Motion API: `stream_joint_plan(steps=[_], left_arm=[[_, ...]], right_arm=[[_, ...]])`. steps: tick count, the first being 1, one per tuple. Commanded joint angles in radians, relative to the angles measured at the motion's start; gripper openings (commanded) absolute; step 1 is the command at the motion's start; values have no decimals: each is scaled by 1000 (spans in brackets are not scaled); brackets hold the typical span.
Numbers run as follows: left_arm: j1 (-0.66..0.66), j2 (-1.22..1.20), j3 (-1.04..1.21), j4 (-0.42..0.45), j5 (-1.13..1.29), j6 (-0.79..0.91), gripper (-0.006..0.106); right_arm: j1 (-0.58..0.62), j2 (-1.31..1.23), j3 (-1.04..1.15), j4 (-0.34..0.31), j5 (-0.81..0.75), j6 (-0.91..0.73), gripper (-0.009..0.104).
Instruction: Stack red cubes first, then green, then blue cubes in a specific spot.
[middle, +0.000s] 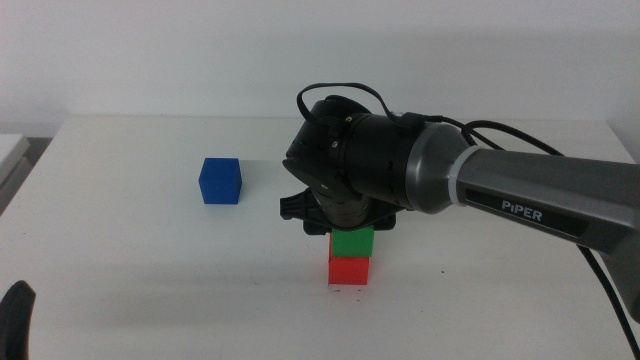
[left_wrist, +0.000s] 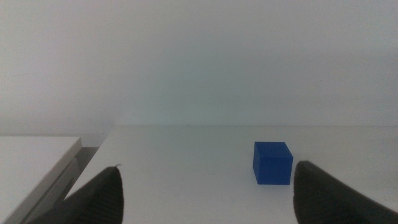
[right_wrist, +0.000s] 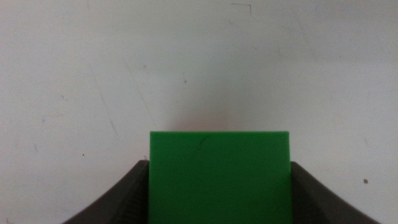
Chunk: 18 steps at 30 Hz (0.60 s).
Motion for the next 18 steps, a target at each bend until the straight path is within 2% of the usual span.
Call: stream_joint_plan(steps=[1, 7, 11, 12, 15, 18], left_arm=[[3, -3, 1, -5, -13, -9, 94], [3, -3, 1, -5, -13, -9, 94], [3, -3, 1, -5, -13, -9, 94], [3, -3, 1, -5, -13, -9, 94], [3, -3, 1, -5, -13, -9, 94], [3, -3, 1, -5, -13, -9, 94]], right_arm=[[1, 3, 5, 22, 11, 2, 4], [1, 6, 5, 34, 15, 2, 4], [1, 6, 5, 39, 17, 2, 14], [1, 6, 5, 49, 18, 2, 50], [1, 6, 5, 51, 18, 2, 68], [1, -1, 5, 40, 18, 2, 81]])
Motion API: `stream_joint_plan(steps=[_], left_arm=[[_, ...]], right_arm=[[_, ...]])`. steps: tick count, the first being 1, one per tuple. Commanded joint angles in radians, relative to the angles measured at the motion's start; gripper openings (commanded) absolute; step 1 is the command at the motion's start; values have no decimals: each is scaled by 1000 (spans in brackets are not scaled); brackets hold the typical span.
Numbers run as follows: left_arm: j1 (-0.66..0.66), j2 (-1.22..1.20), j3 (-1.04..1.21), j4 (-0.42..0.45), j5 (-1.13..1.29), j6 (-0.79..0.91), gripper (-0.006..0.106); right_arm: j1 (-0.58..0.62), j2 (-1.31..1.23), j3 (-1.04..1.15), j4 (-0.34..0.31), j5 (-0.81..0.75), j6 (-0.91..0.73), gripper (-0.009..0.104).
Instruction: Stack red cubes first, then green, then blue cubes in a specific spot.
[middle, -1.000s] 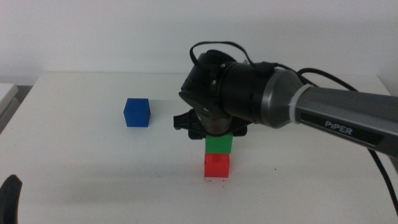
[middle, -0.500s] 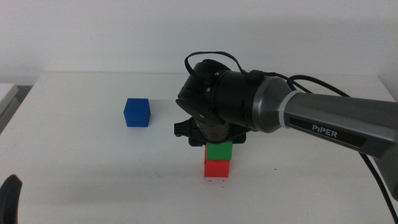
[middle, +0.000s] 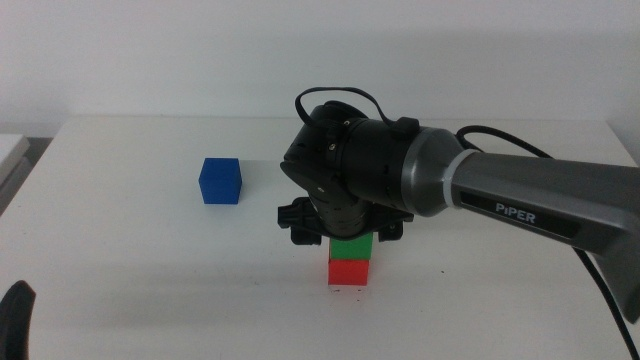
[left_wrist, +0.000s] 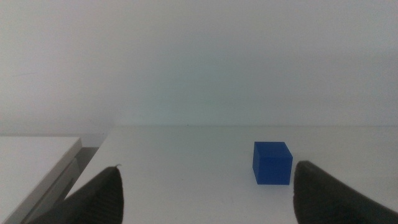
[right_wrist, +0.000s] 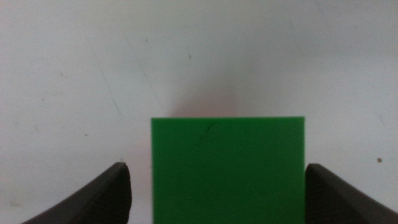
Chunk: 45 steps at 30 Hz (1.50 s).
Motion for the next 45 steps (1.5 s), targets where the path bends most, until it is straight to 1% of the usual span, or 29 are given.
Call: stream_joint_plan(steps=[1, 3, 6, 8, 11, 16, 18, 20, 24, 27, 30, 36, 45], left_arm=[[3, -3, 1, -5, -13, -9, 94], [3, -3, 1, -5, -13, -9, 94], [3, -3, 1, -5, -13, -9, 94], [3, -3, 1, -5, -13, -9, 94], [3, -3, 1, -5, -13, -9, 94], [3, -3, 1, -5, -13, -9, 94], [3, -3, 1, -5, -13, -9, 94], [3, -3, 1, -5, -13, -9, 94], [3, -3, 1, -5, -13, -9, 94], [3, -3, 1, -5, -13, -9, 94], [3, -3, 1, -5, -13, -9, 94], [3, -3, 1, -5, -13, -9, 94], [3, -3, 1, -5, -13, -9, 94]], right_arm=[[13, -46, 5, -30, 13, 1, 83], [32, -115, 32, -59, 10, 1, 83], [60, -292, 143, -136, 5, 9, 83], [71, -427, 248, -185, 5, -22, 83], [73, -615, 379, -203, -18, -156, 83], [73, -911, 542, -201, -90, -357, 83], [73, -1020, 576, -185, -101, -439, 83], [73, -1113, 591, -151, -103, -531, 83], [73, -1245, 599, -40, -110, -701, 83], [73, -1309, 599, 23, -131, -779, 83], [80, -1357, 599, 60, -140, -799, 83], [91, -1374, 599, 106, -143, -811, 83], [91, -1376, 599, 90, -171, -811, 83]])
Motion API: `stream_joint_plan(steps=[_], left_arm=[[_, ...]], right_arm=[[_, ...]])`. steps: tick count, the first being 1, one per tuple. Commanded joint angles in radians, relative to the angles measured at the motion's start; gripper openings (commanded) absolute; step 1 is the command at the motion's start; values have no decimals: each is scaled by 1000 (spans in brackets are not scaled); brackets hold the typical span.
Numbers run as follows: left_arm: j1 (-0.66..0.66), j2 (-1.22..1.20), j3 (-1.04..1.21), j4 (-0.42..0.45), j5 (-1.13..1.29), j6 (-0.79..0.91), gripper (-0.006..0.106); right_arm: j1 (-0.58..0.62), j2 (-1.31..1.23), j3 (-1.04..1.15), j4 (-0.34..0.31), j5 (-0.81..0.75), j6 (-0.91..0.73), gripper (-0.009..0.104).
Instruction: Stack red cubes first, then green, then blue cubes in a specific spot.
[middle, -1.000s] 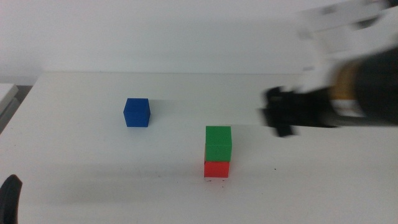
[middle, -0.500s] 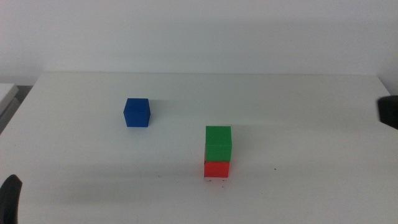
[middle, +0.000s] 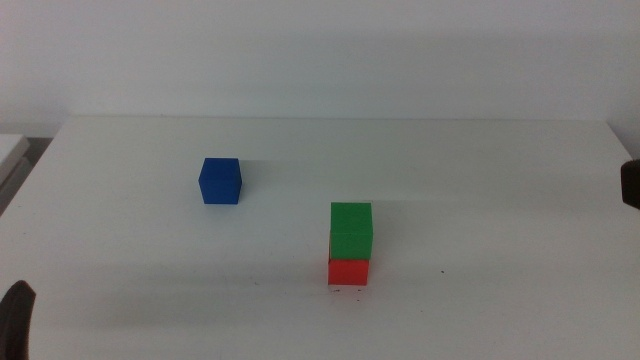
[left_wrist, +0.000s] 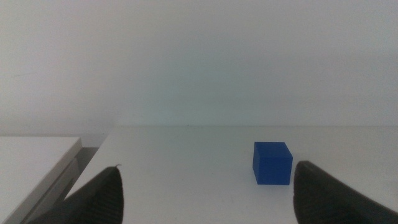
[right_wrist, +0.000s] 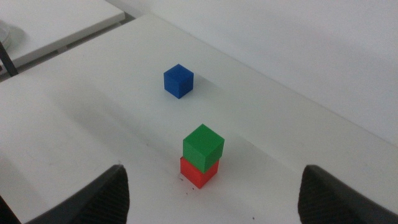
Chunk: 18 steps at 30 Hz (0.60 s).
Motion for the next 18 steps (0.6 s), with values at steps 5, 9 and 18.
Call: stream_joint_plan(steps=[5, 9, 18], left_arm=[[3, -3, 1, -5, -13, -9, 94], [1, 61, -68, 0, 11, -9, 94], [-4, 786, -776, -14, 559, -9, 94]], right_arm=[[3, -5, 6, -8, -30, -9, 83], [3, -5, 6, -8, -30, -9, 82], [3, -5, 6, -8, -30, -9, 82]])
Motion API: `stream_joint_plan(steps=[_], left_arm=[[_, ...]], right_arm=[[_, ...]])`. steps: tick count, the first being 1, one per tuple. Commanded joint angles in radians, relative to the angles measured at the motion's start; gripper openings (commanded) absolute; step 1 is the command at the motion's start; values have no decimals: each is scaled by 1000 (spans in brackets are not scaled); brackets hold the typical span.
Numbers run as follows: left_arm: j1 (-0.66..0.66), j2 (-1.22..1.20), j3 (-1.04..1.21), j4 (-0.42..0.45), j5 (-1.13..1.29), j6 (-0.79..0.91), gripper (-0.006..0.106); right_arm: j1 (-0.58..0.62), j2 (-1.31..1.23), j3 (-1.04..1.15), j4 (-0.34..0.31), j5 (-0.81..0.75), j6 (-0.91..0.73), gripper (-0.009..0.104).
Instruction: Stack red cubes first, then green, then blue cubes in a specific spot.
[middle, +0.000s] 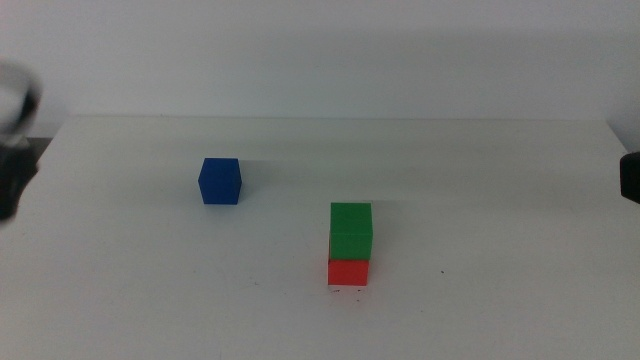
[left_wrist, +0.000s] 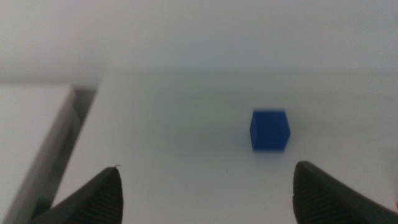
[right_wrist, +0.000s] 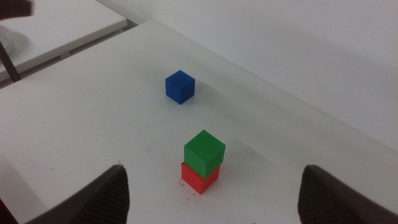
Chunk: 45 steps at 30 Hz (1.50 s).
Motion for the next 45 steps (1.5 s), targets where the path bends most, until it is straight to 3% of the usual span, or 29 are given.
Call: stream_joint_plan(steps=[1, 6, 10, 17, 23, 41, 45], left_arm=[[-4, 168, -155, -17, 177, -9, 94], [-4, 477, -407, -52, 339, 18, 94], [-4, 691, -553, -156, 391, 45, 94], [-122, 1007, -842, -36, 452, -69, 94], [-169, 1267, -1089, -30, 572, -81, 94], [-171, 1579, -1188, -84, 434, -61, 93], [-171, 1607, -1188, -80, 409, -65, 85]], right_arm=[[3, -5, 4, -8, -6, -8, 82], [3, -5, 4, -8, -6, -8, 82], [3, -5, 4, -8, -6, -8, 82], [3, -5, 4, -8, -6, -8, 82], [3, -5, 4, -8, -6, -8, 82], [3, -5, 4, -8, -6, -8, 82], [3, -5, 4, -8, -6, -8, 82]])
